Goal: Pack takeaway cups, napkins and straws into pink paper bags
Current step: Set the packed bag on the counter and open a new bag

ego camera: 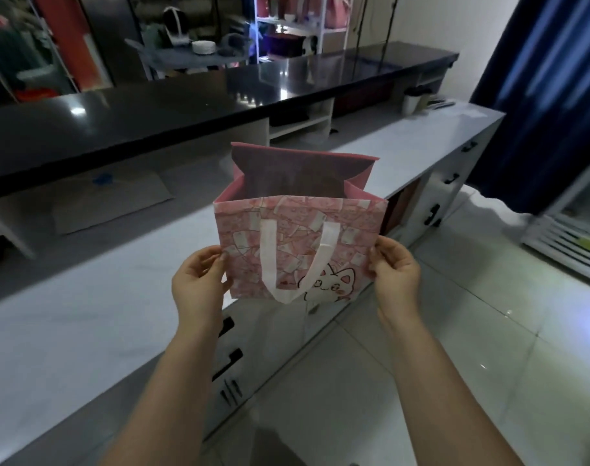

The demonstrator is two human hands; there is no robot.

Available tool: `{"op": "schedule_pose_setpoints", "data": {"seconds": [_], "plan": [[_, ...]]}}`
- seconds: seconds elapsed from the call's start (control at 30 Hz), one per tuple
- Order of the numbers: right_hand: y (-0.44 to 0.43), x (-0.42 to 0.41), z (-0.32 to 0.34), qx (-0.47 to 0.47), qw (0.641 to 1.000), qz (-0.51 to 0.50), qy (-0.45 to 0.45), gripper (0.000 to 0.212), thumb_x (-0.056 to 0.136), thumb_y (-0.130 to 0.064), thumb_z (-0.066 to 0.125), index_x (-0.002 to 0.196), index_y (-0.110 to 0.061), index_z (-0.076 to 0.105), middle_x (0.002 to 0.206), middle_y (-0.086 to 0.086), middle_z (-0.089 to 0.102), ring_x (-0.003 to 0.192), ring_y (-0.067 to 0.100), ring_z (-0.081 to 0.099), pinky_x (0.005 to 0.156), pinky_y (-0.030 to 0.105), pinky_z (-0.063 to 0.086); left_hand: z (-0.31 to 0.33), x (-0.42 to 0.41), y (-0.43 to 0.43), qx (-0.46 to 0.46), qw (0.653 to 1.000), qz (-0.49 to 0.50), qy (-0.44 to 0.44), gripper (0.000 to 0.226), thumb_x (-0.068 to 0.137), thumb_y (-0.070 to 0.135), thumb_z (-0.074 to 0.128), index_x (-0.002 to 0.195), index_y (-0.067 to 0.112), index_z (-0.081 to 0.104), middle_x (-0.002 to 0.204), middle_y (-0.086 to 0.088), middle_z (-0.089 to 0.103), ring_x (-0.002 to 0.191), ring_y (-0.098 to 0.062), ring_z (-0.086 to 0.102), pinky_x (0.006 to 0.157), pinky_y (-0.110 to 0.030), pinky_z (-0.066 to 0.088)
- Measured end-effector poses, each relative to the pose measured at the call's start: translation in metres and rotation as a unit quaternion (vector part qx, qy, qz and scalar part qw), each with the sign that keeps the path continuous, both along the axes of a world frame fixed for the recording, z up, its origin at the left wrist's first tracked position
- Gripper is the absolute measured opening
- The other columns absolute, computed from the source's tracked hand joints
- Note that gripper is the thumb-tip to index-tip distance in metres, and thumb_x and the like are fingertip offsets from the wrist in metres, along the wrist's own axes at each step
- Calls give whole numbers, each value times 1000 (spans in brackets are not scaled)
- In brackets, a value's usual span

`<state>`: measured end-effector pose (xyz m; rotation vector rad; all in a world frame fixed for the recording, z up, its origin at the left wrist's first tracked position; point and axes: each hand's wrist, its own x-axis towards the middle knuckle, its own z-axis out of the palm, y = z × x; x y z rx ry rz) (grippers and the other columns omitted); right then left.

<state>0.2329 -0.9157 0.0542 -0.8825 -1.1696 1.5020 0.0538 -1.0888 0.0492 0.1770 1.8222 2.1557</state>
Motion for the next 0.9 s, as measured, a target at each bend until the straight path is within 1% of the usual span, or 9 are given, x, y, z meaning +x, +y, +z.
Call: {"op": "schedule_pose_setpoints", "data": {"seconds": [0.1,0.17,0.27,0.33,0.5,0.6,0.7,0.77,0.9], "plan": [[49,34,6,-6,1000,-25,2,22,92,4,57,94,-15,67,91,-1,72,76,6,68,69,23,57,2,29,56,4,1000,-25,7,8,90,11,68,90,19,71,94,-7,72,88,-21,72,74,-39,62],[80,58,5,-13,999,-39,1,18,92,3,58,100,-10,68,99,7,72,86,15,69,77,30,59,0,50,93,9,999,-40,11,7,90,11,68,91,18,71,94,-8,72,90,-24,71,73,-39,62],[125,96,-1,-27,997,-67,-7,19,92,4,58,109,0,66,108,15,71,96,27,68,85,40,58,-5,82,148,5,998,-67,16,9,90,11,68,89,20,71,95,-9,72,93,-28,70,78,-46,60],[152,121,-4,-33,996,-86,-15,20,91,6,58,108,-2,66,105,14,71,93,25,69,82,38,58,-9,103,184,0,996,-89,16,9,91,12,68,89,20,71,96,-9,72,94,-30,69,80,-49,59],[208,183,-14,-43,989,-140,-10,19,89,1,64,93,-17,70,91,1,76,82,17,72,70,27,59,-22,151,257,-11,989,-143,20,13,89,14,69,85,25,73,89,0,74,90,-26,71,69,-34,60],[227,211,-29,-48,984,-173,-15,23,90,0,61,90,-21,70,85,-6,76,78,11,71,69,25,58,-35,174,286,-34,983,-176,24,11,90,14,69,89,24,73,90,0,74,90,-25,71,76,-44,60],[242,231,-44,-65,977,-203,-28,25,93,1,56,92,-21,69,82,-6,75,74,9,69,73,28,59,-44,186,313,-47,979,-197,18,14,89,12,69,87,25,73,87,3,74,85,-20,71,69,-33,61],[255,241,-50,-73,971,-225,-31,25,94,1,56,93,-19,69,84,-1,74,74,11,67,77,33,58,-46,192,333,-44,974,-221,21,14,89,12,70,86,26,73,89,1,75,82,-16,71,64,-25,58],[284,255,-51,-77,962,-261,-28,21,94,1,57,98,-15,70,88,6,71,77,19,67,80,38,58,-46,199,380,-36,966,-254,27,10,88,11,70,90,21,73,93,-4,75,82,-17,70,69,-30,59]]}}
